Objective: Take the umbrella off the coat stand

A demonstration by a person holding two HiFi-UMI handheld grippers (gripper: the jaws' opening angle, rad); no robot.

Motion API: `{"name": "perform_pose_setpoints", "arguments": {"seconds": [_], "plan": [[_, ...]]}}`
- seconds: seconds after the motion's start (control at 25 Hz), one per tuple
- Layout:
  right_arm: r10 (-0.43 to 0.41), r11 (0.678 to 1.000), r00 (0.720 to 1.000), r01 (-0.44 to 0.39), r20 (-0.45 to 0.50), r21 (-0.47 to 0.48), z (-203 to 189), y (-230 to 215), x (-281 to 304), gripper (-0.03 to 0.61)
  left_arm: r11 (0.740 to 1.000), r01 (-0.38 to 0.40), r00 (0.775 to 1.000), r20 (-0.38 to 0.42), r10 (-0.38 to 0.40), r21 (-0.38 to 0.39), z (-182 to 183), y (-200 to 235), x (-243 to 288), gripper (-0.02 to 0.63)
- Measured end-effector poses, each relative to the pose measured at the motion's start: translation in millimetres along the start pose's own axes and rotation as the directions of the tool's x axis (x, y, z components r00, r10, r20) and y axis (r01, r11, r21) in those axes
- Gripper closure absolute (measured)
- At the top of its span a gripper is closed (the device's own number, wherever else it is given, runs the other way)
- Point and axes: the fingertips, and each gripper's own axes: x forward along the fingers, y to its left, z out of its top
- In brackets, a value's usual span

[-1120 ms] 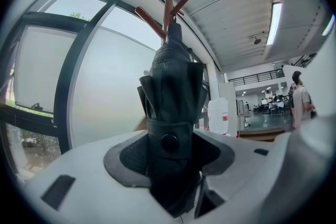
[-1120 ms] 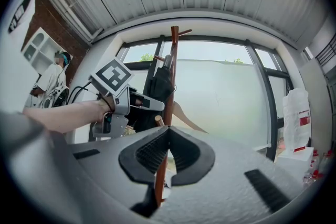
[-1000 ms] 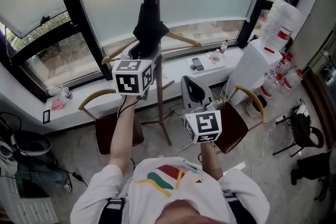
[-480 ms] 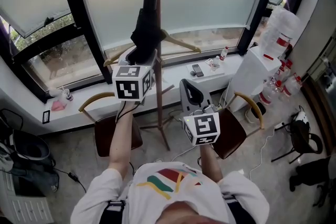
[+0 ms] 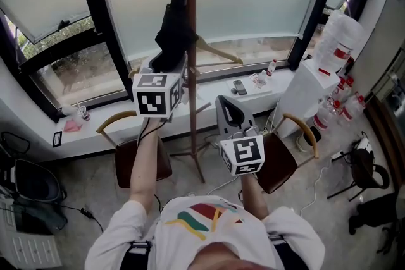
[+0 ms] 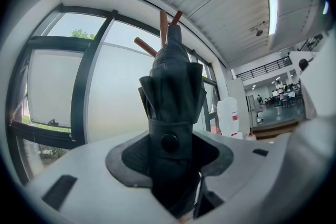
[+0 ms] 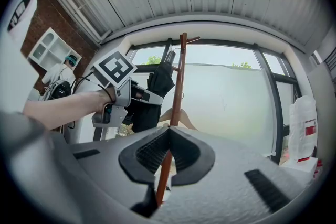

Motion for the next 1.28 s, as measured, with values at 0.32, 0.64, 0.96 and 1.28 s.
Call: {"name": "perform_pose_setpoints", "arguments": {"seconds": [0.32, 0.64, 0.96, 1.28], "plan": [[0.000, 1.000, 1.000, 0.000, 0.017, -0.001, 6.9, -0.7, -4.3, 0.578, 1.000, 0.002, 0.999, 0.032, -0.003, 0.014, 21.0, -2.0, -6.7, 0.407], [-0.006, 1.000, 1.000, 0.006, 0.024, -0.001, 9.6, -4.7, -5.4, 0.578, 1.000, -0.006, 0.998, 0.064, 0.004, 0.027, 40.9, 0.4, -9.2, 0.407], [-0.003, 1.000, 1.000, 0.003, 0.027, 0.001, 13.5, -8.1, -8.0, 0.578, 0.998, -0.014, 0.994, 0.112, 0.007, 0.057, 73.7, -2.3, -16.1, 0.407], [-0.001, 1.000, 0.999, 0.001, 0.037, 0.000, 18.9, -8.6, -10.0, 0.578, 0.996, -0.022, 0.990, 0.139, 0.010, 0.084, 98.1, 1.6, -21.6, 0.407]]}}
